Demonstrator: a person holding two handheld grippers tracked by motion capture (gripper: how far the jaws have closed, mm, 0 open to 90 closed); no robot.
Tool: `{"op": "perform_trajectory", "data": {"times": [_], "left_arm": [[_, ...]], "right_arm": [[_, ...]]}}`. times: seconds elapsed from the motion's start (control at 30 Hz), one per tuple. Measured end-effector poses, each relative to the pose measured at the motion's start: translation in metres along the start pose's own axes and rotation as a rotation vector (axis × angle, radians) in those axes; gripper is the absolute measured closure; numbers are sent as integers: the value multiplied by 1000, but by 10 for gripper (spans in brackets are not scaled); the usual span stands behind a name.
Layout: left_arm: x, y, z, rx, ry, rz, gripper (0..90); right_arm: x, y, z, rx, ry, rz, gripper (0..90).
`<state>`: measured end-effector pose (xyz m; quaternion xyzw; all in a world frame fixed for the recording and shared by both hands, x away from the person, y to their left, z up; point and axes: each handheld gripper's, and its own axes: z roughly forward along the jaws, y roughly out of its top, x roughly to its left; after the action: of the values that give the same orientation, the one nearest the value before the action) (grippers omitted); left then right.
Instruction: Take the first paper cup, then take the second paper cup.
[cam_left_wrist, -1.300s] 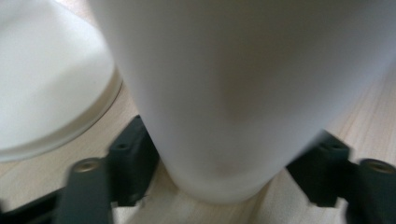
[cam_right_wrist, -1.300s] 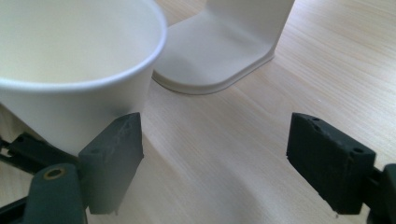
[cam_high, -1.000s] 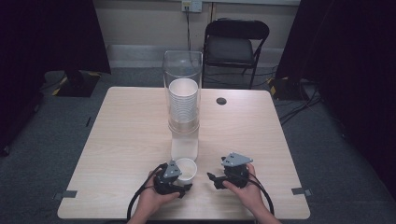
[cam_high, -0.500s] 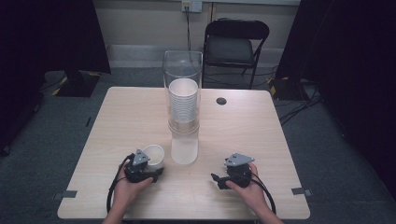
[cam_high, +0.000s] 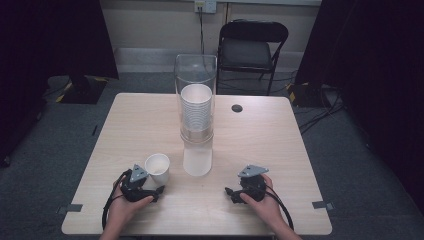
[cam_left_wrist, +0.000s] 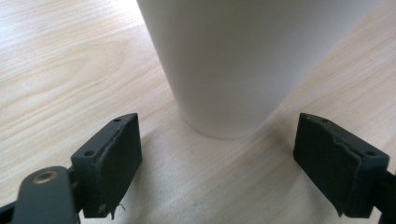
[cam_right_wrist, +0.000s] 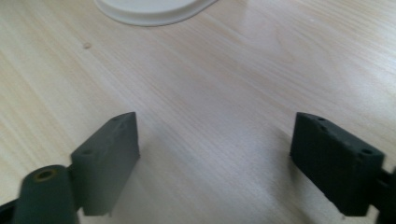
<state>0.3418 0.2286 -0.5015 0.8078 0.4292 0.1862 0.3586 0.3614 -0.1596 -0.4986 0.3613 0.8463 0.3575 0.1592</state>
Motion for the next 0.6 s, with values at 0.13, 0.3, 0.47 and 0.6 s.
{"op": "perform_trajectory", "data": {"times": [0.13, 0.3, 0.47, 0.6], "left_arm": [[0, 0, 0, -1, 0, 1, 146], [0, 0, 0, 0, -1, 1, 146], [0, 0, 0, -1, -1, 1, 145], [0, 0, 0, 0, -1, 1, 146]], "right_arm": [[0, -2, 1, -20, -6, 9, 136], [0, -2, 1, -20, -13, 14, 135], [2, 1, 0, -3, -9, -8, 143], [7, 12, -1, -15, 14, -33, 144]]}}
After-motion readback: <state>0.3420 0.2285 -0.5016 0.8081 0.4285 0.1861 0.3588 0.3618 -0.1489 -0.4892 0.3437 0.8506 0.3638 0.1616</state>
